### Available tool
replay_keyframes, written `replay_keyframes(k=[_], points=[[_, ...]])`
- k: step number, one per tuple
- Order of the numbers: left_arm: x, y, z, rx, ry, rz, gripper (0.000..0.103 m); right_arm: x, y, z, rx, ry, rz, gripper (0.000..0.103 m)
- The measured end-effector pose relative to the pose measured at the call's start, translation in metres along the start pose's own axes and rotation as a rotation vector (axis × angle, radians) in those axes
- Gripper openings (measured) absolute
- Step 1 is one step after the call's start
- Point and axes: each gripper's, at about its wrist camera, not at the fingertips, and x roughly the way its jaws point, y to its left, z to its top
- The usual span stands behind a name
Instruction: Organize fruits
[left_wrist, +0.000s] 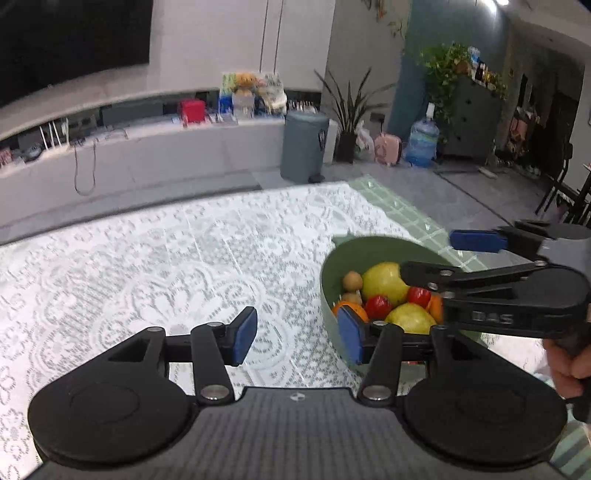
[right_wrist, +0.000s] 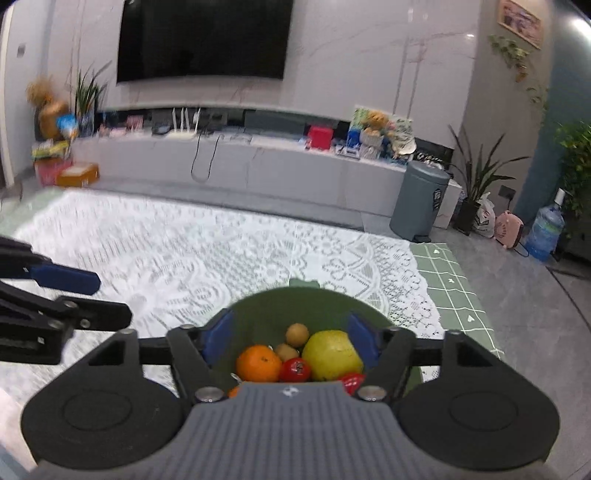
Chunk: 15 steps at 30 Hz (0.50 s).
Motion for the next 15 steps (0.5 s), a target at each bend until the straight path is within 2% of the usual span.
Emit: replay_keyframes(k=[2, 5, 10, 13, 15], points=[[-0.009, -0.002, 0.000, 0.011, -0.046, 0.013, 0.063, -0.016, 0.001, 0.000, 0.032, -0.026, -0.002, 0.077], [-0.022, -0.005, -0.001, 0.024, -0.106, 0.037, 0.071, -0.039, 0.004, -0.004, 0.064, -0.062, -0.013, 0.082], [-0.040, -0.012, -0.009, 0.049, -0.213, 0.087, 0.087, -0.071, 0.014, -0.018, 0.090, -0.111, -0.034, 0.097], [-0.050, -0.016, -0.013, 0.075, -0.250, 0.133, 0.094, -0.083, 0.019, -0.028, 0.113, -0.133, -0.057, 0.099], [-0.054, -0.020, -0.015, 0.088, -0.258, 0.196, 0.096, -0.088, 0.022, -0.036, 0.135, -0.144, -0.081, 0.099]])
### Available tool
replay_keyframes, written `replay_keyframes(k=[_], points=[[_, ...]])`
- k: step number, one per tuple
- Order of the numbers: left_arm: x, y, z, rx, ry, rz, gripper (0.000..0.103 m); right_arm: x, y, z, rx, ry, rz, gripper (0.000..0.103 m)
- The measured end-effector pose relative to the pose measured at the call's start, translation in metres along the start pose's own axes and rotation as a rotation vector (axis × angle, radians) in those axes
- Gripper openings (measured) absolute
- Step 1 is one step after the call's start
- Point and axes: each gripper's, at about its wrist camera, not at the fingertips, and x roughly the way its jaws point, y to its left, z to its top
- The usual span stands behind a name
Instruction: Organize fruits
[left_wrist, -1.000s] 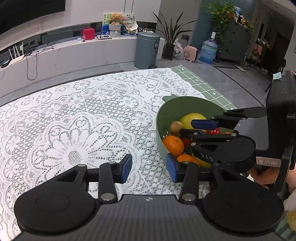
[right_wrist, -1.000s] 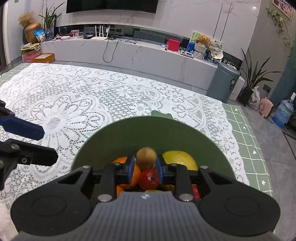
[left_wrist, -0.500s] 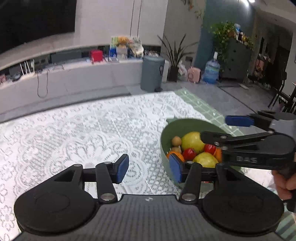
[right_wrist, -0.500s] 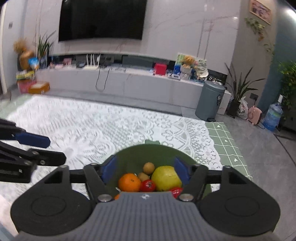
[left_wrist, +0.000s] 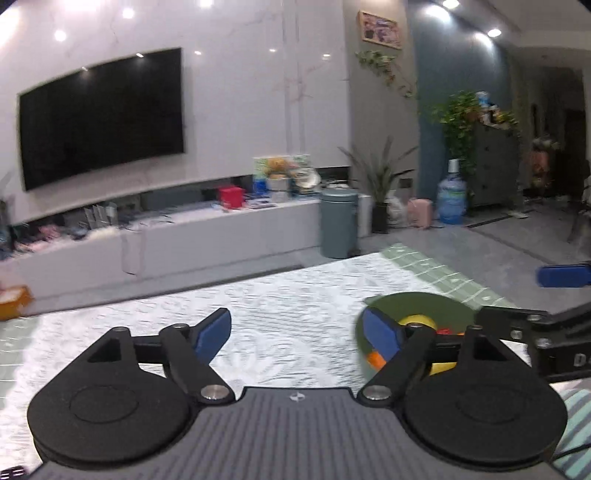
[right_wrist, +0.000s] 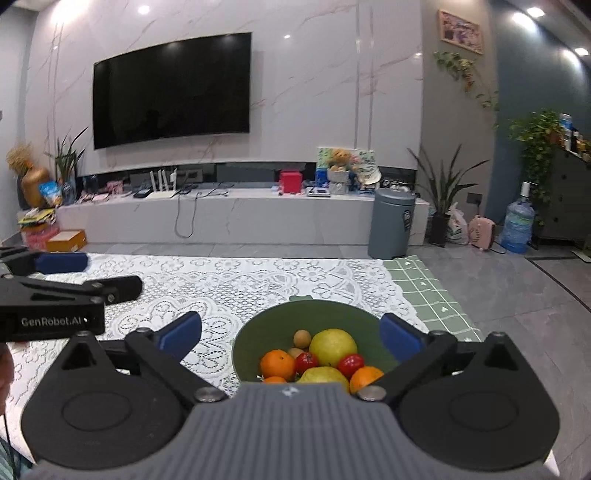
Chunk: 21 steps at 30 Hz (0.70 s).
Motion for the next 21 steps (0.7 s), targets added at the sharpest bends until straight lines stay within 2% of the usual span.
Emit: replay_keyframes(k=[3, 6, 9, 14, 21], points=[[-0.009, -0.005, -0.003, 0.032, -0.029, 0.043, 0.096, -0.007, 0.003, -0.010, 0.026, -0.016, -0.024, 0.099], [-0.014, -0.006, -0.008, 0.019, -0.042, 0.047, 0.097, -0.009, 0.008, -0.019, 0.016, -0.018, -0.044, 0.099], [-0.015, -0.006, -0.011, 0.005, -0.042, 0.036, 0.097, -0.008, 0.012, -0.027, 0.013, 0.012, -0.028, 0.099], [-0.012, -0.004, -0.022, -0.002, -0.001, 0.019, 0.098, -0.005, 0.018, -0.036, 0.007, 0.031, -0.032, 0.099], [-0.001, -0.001, -0.036, -0.038, 0.090, 0.070, 0.098, 0.002, 0.025, -0.049, -0.027, 0.089, -0.047, 0.099]])
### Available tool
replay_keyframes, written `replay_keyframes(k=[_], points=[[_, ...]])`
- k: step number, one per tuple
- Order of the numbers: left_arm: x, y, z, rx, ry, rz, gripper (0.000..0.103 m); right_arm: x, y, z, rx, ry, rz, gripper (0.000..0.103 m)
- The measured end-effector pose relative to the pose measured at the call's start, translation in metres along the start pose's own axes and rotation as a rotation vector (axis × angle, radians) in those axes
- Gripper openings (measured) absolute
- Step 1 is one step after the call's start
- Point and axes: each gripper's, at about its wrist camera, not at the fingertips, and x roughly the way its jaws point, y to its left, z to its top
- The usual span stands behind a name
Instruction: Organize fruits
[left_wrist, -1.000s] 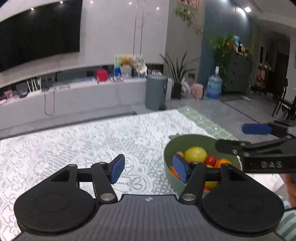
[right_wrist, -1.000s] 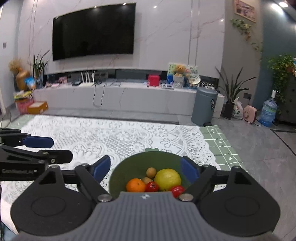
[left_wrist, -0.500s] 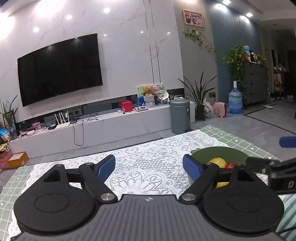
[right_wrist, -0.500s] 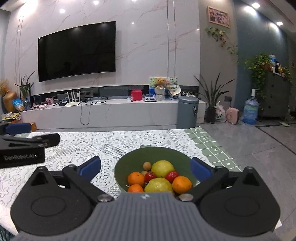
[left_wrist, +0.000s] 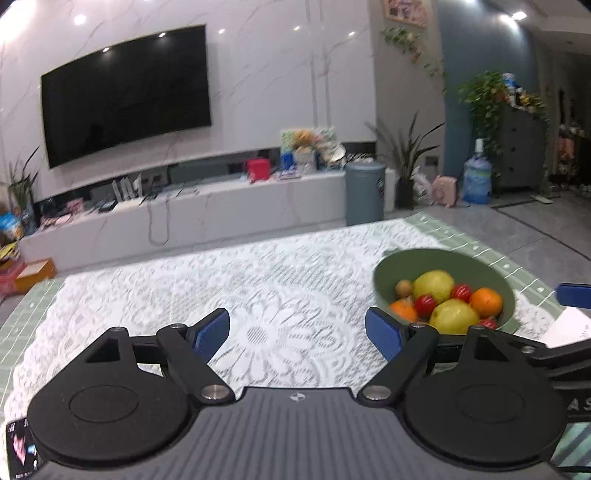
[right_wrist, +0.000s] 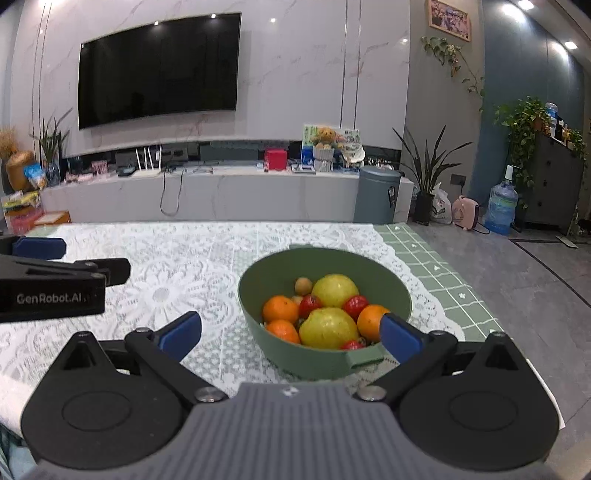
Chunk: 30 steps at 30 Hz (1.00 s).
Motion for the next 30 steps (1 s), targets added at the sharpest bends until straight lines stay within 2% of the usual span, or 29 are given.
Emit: replay_keyframes(k=[7, 15, 30], points=[[0.002, 0.001, -0.012, 0.022, 0.043, 0.010, 0.097, 0.010, 0.004, -0.010, -0.010, 0.067, -0.019, 0.099], [0.008, -0.002, -0.023, 0.041, 0.109, 0.014, 0.097, 0.013, 0.008, -0.015, -0.036, 0.089, -0.046, 0.099], [0.007, 0.002, -0.024, 0.029, 0.126, 0.020, 0.098, 0.014, 0.011, -0.018, -0.039, 0.097, -0.051, 0.099]])
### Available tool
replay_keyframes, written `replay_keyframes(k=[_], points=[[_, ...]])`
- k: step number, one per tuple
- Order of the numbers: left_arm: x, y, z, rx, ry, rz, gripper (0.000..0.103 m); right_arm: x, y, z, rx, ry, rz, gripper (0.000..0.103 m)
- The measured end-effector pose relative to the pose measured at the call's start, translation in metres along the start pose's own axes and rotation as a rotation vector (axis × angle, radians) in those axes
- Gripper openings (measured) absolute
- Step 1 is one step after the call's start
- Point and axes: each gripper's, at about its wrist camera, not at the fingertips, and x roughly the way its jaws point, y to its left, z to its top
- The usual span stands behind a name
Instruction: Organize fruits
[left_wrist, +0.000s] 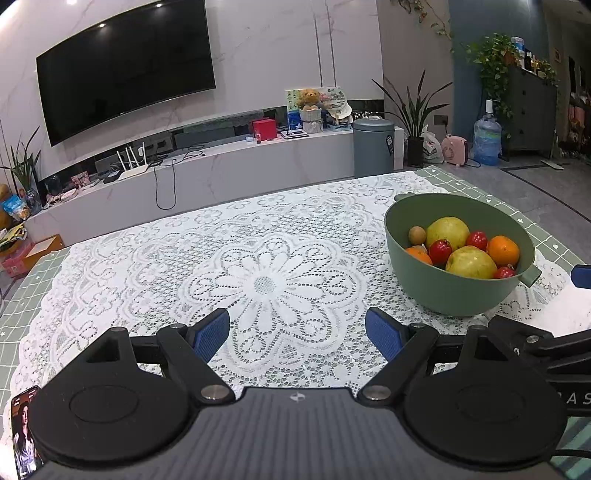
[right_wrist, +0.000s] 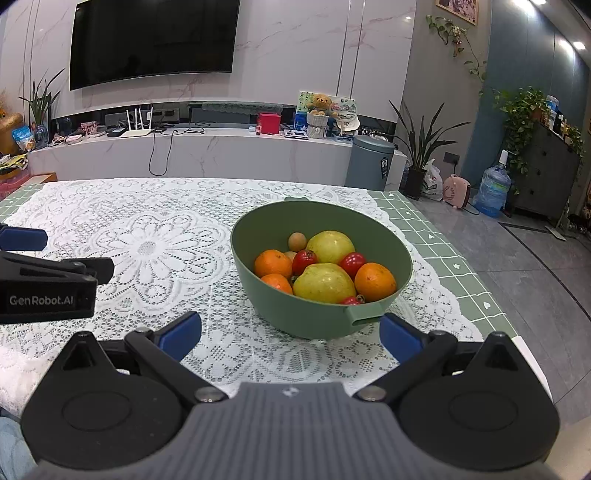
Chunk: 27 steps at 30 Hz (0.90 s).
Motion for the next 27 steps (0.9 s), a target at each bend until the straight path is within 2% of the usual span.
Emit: replay_keyframes(k=[27], points=[[0.0003, 0.0035, -0.0018, -0.011, 0.014, 0.000, 0.097, 0.0010, 0.0000, -0.0019, 0.010, 0.000, -0.003, 0.099]])
